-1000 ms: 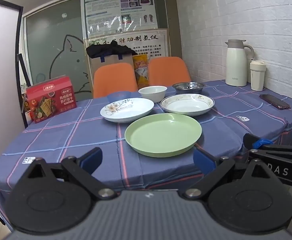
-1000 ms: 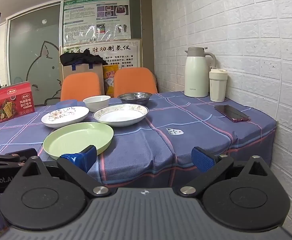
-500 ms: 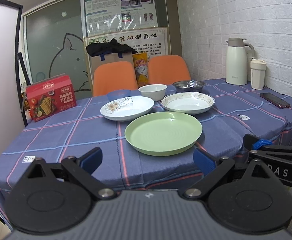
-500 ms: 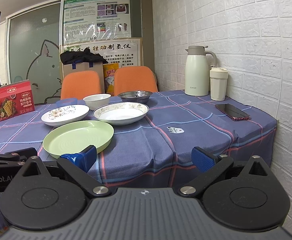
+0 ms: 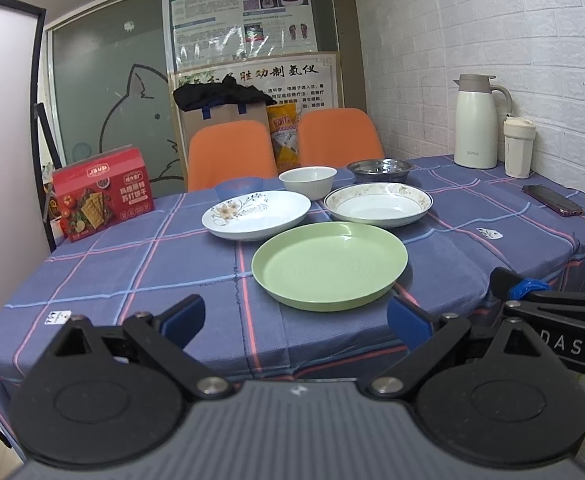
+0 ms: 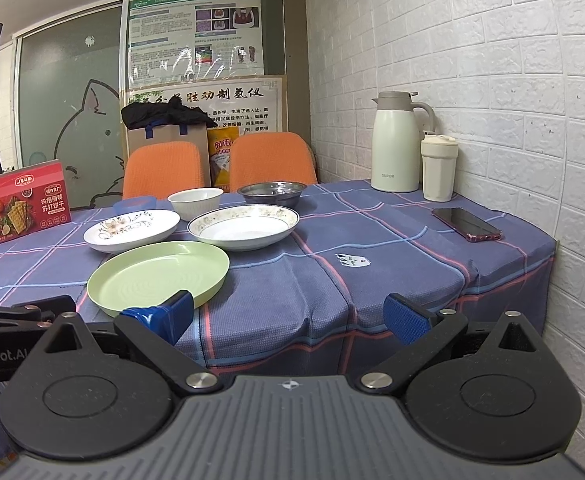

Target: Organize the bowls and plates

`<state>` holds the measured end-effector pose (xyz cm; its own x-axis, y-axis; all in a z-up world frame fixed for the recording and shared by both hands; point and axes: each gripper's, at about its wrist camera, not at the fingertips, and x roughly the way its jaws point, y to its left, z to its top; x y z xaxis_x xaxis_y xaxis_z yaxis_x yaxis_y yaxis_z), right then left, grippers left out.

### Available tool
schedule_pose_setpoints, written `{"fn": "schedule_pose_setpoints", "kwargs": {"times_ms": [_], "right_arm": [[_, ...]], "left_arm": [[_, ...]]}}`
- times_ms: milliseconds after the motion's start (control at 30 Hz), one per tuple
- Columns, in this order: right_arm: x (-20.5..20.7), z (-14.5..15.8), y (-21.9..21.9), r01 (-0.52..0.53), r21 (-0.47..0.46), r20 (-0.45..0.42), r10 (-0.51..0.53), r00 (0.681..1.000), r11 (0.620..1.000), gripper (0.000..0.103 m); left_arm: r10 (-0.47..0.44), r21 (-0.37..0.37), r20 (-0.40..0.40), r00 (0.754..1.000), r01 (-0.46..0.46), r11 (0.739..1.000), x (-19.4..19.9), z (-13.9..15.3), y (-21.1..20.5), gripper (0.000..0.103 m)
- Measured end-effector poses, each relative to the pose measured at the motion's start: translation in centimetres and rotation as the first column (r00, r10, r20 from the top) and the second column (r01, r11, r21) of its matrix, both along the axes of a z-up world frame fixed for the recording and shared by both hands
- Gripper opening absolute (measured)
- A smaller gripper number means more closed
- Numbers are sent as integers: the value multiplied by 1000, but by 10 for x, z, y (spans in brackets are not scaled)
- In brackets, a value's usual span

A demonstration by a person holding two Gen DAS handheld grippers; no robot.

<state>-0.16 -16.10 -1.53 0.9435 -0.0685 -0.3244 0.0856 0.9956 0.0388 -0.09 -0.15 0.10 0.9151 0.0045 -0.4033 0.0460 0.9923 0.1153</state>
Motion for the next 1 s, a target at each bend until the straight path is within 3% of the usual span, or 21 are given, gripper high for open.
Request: {"fn": "schedule_pose_setpoints", "kwargs": {"times_ms": [1000], "right_arm": [[2, -5, 3, -4, 2, -17, 4, 1000, 1000, 89]], "left_arm": [[1, 0, -21, 1000, -1, 1000, 3, -5, 2, 96]]}}
